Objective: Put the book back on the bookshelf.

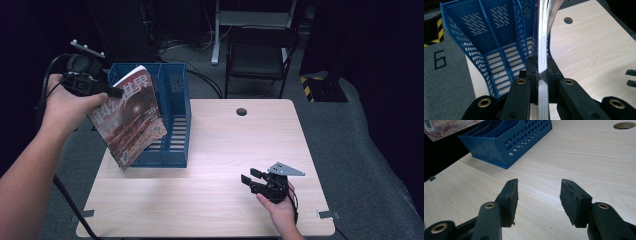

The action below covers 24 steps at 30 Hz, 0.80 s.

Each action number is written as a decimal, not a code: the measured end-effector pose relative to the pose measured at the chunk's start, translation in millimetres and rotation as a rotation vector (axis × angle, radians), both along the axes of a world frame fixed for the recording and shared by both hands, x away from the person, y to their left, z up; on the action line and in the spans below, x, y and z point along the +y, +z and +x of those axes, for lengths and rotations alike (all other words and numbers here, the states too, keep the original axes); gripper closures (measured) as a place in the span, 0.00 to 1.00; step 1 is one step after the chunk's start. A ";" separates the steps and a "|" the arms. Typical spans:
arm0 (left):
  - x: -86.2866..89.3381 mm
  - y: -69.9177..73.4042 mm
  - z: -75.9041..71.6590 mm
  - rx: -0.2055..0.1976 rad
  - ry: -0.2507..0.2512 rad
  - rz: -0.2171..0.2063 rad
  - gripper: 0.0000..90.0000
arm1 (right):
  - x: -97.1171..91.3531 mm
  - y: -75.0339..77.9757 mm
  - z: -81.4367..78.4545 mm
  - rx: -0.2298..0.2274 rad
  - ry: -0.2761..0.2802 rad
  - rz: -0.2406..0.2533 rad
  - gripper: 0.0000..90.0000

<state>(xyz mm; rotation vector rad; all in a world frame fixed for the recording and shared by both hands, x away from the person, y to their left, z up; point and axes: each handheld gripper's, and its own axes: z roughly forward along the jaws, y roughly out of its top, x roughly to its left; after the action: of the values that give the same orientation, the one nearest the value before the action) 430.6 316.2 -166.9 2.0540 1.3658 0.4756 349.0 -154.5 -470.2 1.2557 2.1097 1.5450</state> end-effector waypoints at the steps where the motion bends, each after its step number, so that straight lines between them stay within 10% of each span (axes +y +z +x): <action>1: 2.1 0.2 1.1 -0.001 0.003 0.001 0.93 | 0.1 0.1 -0.2 0.002 0.000 0.001 0.54; 24: 9.7 -2.3 32.9 -0.016 0.143 -0.031 0.93 | -0.6 0.5 -0.1 0.000 0.001 -0.001 0.54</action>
<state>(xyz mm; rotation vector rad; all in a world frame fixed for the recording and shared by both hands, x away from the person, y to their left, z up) 463.5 326.0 -169.2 1.9318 1.5077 0.5270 348.9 -155.1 -469.8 1.2544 2.1118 1.5440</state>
